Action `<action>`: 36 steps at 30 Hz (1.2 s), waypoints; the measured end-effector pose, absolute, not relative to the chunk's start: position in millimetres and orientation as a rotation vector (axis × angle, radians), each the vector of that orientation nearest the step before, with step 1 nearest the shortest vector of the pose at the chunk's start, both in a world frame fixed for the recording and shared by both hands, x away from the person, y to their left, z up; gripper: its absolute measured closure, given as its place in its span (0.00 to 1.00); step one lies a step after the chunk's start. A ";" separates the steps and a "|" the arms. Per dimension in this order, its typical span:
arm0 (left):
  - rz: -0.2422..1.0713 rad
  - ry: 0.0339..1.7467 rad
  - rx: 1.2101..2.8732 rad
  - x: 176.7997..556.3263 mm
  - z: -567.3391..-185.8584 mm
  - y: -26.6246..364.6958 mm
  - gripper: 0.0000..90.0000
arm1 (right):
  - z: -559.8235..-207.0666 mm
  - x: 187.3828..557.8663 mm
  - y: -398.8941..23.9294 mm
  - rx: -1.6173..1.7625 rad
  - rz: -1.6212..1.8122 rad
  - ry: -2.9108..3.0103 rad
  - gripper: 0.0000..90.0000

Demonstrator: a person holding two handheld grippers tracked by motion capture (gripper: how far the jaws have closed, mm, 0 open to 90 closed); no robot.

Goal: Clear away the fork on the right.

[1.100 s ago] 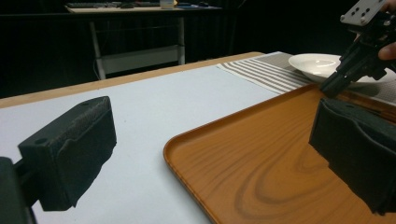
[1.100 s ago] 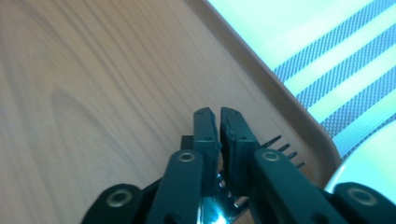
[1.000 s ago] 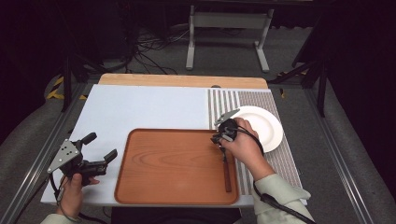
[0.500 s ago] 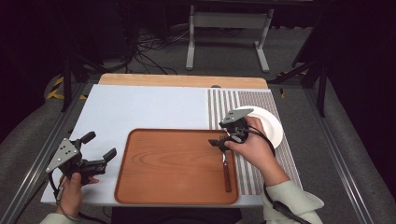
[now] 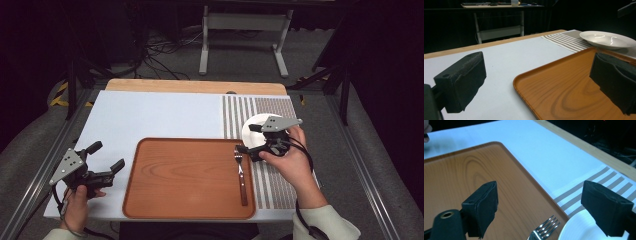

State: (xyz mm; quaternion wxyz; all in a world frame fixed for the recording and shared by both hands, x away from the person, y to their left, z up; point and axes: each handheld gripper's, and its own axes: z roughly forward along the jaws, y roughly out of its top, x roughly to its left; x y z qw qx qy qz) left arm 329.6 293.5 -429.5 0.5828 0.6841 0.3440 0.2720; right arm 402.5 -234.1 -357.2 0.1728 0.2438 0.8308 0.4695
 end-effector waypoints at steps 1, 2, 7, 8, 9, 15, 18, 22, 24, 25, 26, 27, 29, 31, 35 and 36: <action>0.634 0.803 1.597 329.6 -429.6 293.5 0.01 | -356.6 399.5 -237.9 0.698 1.348 2.341 0.17; 0.633 0.807 1.593 329.6 -429.9 293.5 0.01 | -356.5 398.0 -240.5 0.700 1.352 2.331 0.17; 0.635 0.811 1.586 329.4 -430.0 293.7 0.01 | -360.2 387.0 -259.4 0.699 1.418 2.238 0.17; 0.634 0.810 1.587 329.5 -430.0 293.5 0.01 | -361.4 385.8 -262.0 0.698 1.424 2.226 0.17; 0.634 0.809 1.591 329.6 -430.0 293.5 0.01 | -363.2 384.2 -265.7 0.698 1.433 2.215 0.16; 0.635 0.812 1.591 329.6 -430.5 293.0 0.01 | -372.6 374.6 -287.0 0.727 1.495 2.132 0.16; 0.638 0.812 1.588 329.4 -430.4 293.2 0.01 | -377.5 370.2 -295.9 0.738 1.524 2.094 0.16; 0.639 0.813 1.588 329.2 -430.5 293.4 0.01 | -381.8 365.7 -303.2 0.745 1.543 2.063 0.16; 0.639 0.814 1.588 329.3 -430.5 293.4 0.01 | -385.4 362.9 -308.3 0.743 1.567 2.031 0.15; 0.640 0.814 1.588 329.3 -430.5 293.4 0.01 | -388.6 360.0 -312.4 0.745 1.583 2.007 0.15; 0.640 0.814 1.588 329.2 -430.5 293.4 0.01 | -389.8 359.0 -313.9 0.744 1.585 1.997 0.15; 0.640 0.814 1.588 329.2 -430.5 293.3 0.01 | -391.7 357.5 -315.9 0.745 1.590 1.988 0.15; 0.640 0.814 1.589 329.2 -430.5 293.3 0.01 | -393.6 355.9 -317.8 0.750 1.593 1.979 0.15; 0.640 0.814 1.588 329.1 -430.5 293.2 0.01 | -400.5 351.7 -323.4 0.756 1.615 1.954 0.15; 0.640 0.814 1.589 328.9 -430.3 293.1 0.01 | -406.9 347.9 -328.4 0.766 1.625 1.934 0.15; 0.640 0.814 1.589 328.9 -430.3 293.1 0.01 | -409.2 346.5 -329.8 0.771 1.626 1.927 0.15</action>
